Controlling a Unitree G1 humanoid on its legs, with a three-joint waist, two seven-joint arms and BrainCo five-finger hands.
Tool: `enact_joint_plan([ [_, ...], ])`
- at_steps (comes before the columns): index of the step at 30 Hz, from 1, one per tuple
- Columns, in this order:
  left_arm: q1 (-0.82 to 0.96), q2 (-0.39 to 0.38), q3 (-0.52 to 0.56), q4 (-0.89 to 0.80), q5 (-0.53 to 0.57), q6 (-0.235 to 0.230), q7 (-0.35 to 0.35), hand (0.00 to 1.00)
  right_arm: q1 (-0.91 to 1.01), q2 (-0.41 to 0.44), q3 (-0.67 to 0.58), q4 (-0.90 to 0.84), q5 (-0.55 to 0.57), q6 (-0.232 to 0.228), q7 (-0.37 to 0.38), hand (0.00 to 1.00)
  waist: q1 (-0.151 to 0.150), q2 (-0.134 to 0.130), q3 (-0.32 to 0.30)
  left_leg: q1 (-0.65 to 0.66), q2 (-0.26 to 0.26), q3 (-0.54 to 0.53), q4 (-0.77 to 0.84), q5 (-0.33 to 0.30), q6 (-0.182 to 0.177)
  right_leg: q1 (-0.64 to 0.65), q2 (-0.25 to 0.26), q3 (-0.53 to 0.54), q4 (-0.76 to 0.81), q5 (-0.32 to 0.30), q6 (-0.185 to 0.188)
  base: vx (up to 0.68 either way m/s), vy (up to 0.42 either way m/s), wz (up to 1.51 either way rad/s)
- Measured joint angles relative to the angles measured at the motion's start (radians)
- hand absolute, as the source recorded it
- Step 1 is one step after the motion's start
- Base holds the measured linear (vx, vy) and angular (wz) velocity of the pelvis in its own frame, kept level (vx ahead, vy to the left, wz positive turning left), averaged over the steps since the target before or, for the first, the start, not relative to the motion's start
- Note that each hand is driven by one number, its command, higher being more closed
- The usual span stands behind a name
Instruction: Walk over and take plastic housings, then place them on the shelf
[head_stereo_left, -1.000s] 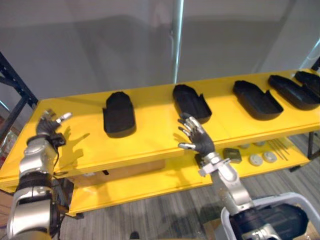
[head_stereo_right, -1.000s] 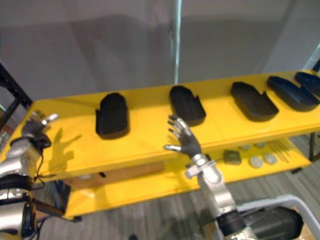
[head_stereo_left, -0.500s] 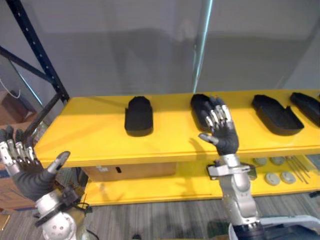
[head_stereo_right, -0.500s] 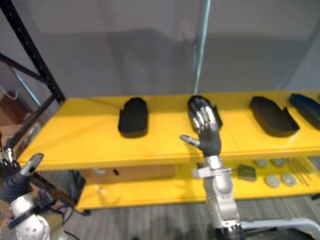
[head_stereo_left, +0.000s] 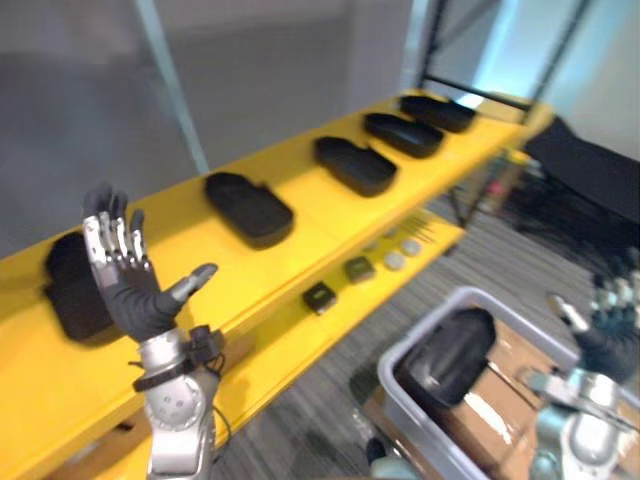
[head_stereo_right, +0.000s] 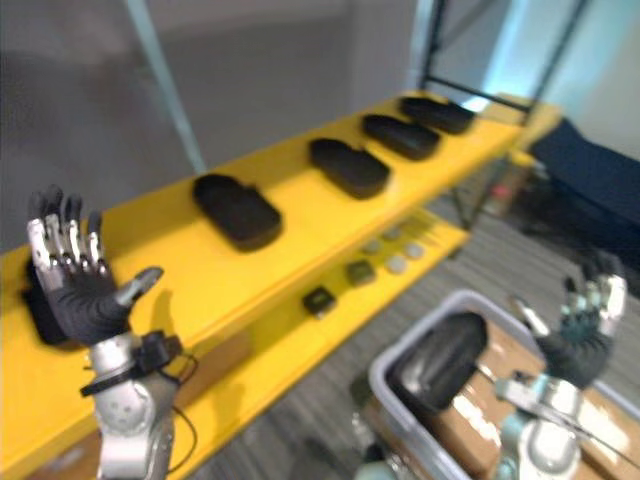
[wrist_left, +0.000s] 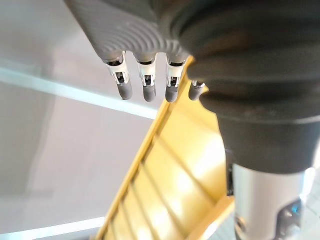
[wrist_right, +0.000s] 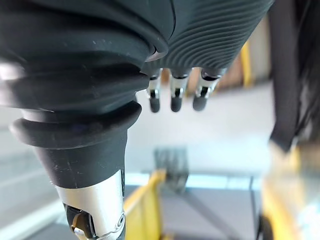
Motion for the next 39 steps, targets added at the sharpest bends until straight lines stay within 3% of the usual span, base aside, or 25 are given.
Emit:
enact_joint_plan([
  [1, -0.01, -0.005, -0.017, -0.001, 0.007, 0.011, 0.007, 0.0, 0.021, 0.026, 0.009, -0.012, 0.0, -0.007, 0.003, 0.0, -0.012, 0.008, 0.004, -0.002, 0.004, 0.002, 0.008, -0.003, -0.002, -0.001, 0.003, 0.001, -0.004, 0.004, 0.0, 0.09, 0.004, -0.29],
  [4, -0.012, -0.005, -0.021, -0.005, 0.015, 0.046, 0.022, 0.0, 0.034, 0.052, 0.035, -0.02, -0.001, -0.015, 0.013, 0.0, -0.012, 0.024, 0.016, -0.002, 0.009, 0.004, 0.009, -0.006, -0.004, -0.005, 0.008, 0.003, -0.005, 0.009, 0.0, 0.05, 0.021, -0.02],
  [9, -0.002, -0.004, -0.018, -0.017, -0.009, 0.066, 0.025, 0.0, 0.006, 0.05, 0.087, -0.02, -0.078, -0.013, 0.022, 0.0, 0.02, 0.036, 0.05, -0.006, 0.009, -0.012, 0.007, -0.01, 0.0, 0.012, 0.005, -0.01, -0.014, 0.009, 0.001, 0.0, 0.033, 0.09],
  [15, 0.031, 0.0, -0.025, -0.059, -0.048, 0.052, -0.056, 0.0, -0.02, 0.021, 0.141, -0.019, -0.125, 0.025, -0.099, 0.0, 0.03, 0.038, 0.054, -0.021, 0.006, -0.03, 0.026, -0.02, 0.004, 0.009, -0.004, -0.024, -0.013, 0.002, 0.011, -0.01, 0.017, 0.07],
  [18, 0.052, 0.0, -0.031, -0.06, -0.084, 0.027, -0.072, 0.0, -0.023, 0.001, 0.146, -0.018, -0.122, 0.041, -0.105, 0.0, 0.052, 0.046, 0.057, -0.032, 0.017, -0.109, 0.137, -0.101, 0.038, -0.017, 0.022, 0.072, -0.004, 0.006, 0.02, -0.02, 0.055, -0.95],
  [19, 0.055, 0.001, -0.03, -0.06, -0.084, 0.027, -0.058, 0.0, -0.029, -0.021, 0.148, -0.019, -0.121, 0.04, -0.087, 0.0, 0.059, 0.054, 0.065, -0.047, 0.016, -0.229, 0.206, -0.148, 0.065, -0.039, 0.042, 0.139, 0.01, 0.006, 0.023, -0.02, 0.065, -1.35],
  [22, 0.074, 0.0, -0.029, -0.06, -0.082, 0.029, -0.025, 0.0, -0.045, -0.088, 0.151, -0.019, -0.091, 0.037, -0.032, 0.0, 0.057, 0.082, 0.09, -0.065, -0.003, -0.445, 0.306, -0.279, 0.074, -0.098, 0.098, 0.262, 0.043, 0.003, 0.031, -0.14, 0.209, -1.5],
  [23, 0.075, 0.001, -0.028, -0.061, -0.082, 0.029, -0.024, 0.0, -0.045, -0.094, 0.152, -0.019, -0.077, 0.036, -0.026, 0.0, 0.054, 0.086, 0.089, -0.07, -0.013, -0.467, 0.309, -0.301, 0.075, -0.115, 0.102, 0.277, 0.047, 0.006, 0.032, -0.17, 0.25, -1.04],
  [24, 0.073, 0.001, -0.027, -0.062, -0.08, 0.029, -0.021, 0.0, -0.049, -0.095, 0.153, -0.02, -0.048, 0.034, -0.009, 0.0, 0.052, 0.093, 0.09, -0.08, -0.027, -0.473, 0.302, -0.345, 0.062, -0.149, 0.097, 0.286, 0.051, 0.016, 0.037, -0.14, 0.192, -0.73],
  [26, 0.09, 0.008, -0.016, -0.065, -0.074, 0.029, -0.005, 0.0, -0.061, -0.093, 0.177, -0.021, 0.0, 0.034, 0.026, 0.0, 0.059, 0.056, 0.117, -0.097, -0.063, -0.444, 0.328, -0.357, 0.068, -0.178, 0.064, 0.302, 0.049, 0.025, 0.037, -0.18, 0.194, -0.54],
  [28, 0.105, 0.008, -0.017, -0.066, -0.072, 0.029, 0.003, 0.0, -0.067, -0.093, 0.192, -0.021, 0.01, 0.032, 0.048, 0.0, 0.066, 0.049, 0.114, -0.13, -0.081, -0.446, 0.346, -0.361, 0.075, -0.197, 0.044, 0.299, 0.046, 0.025, 0.036, -0.1, 0.126, 0.02],
  [32, 0.1, 0.017, -0.019, -0.066, -0.072, 0.021, 0.015, 0.0, -0.217, -0.129, 0.259, 0.012, 0.044, 0.029, 0.058, 0.0, 0.085, 0.066, 0.125, -0.192, -0.097, -0.504, 0.385, -0.362, 0.073, -0.238, 0.029, 0.266, 0.1, 0.038, 0.06, 0.01, 0.019, 0.38],
  [33, 0.071, 0.031, -0.025, -0.066, -0.08, 0.018, -0.001, 0.0, -0.275, -0.143, 0.273, 0.051, 0.05, 0.028, 0.044, 0.0, 0.088, 0.072, 0.144, -0.211, -0.093, -0.539, 0.417, -0.366, 0.067, -0.243, 0.031, 0.237, 0.142, 0.022, 0.077, 0.02, -0.075, 0.67],
  [36, -0.006, 0.044, -0.074, -0.07, -0.08, 0.001, -0.058, 0.0, -0.319, -0.144, 0.276, 0.085, 0.05, 0.044, -0.022, 0.0, 0.134, 0.094, 0.175, -0.219, -0.075, -0.589, 0.521, -0.403, 0.059, -0.256, 0.058, 0.205, 0.277, -0.021, 0.076, -0.02, -0.04, 0.32],
  [39, -0.004, 0.09, -0.135, -0.1, -0.081, 0.0, -0.122, 0.0, -0.187, -0.068, 0.29, 0.038, 0.039, 0.047, -0.068, 0.0, 0.148, 0.075, 0.181, -0.217, -0.072, -0.517, 0.635, -0.465, 0.118, -0.276, 0.092, 0.214, 0.35, -0.007, 0.056, -0.11, 0.047, -0.74],
])
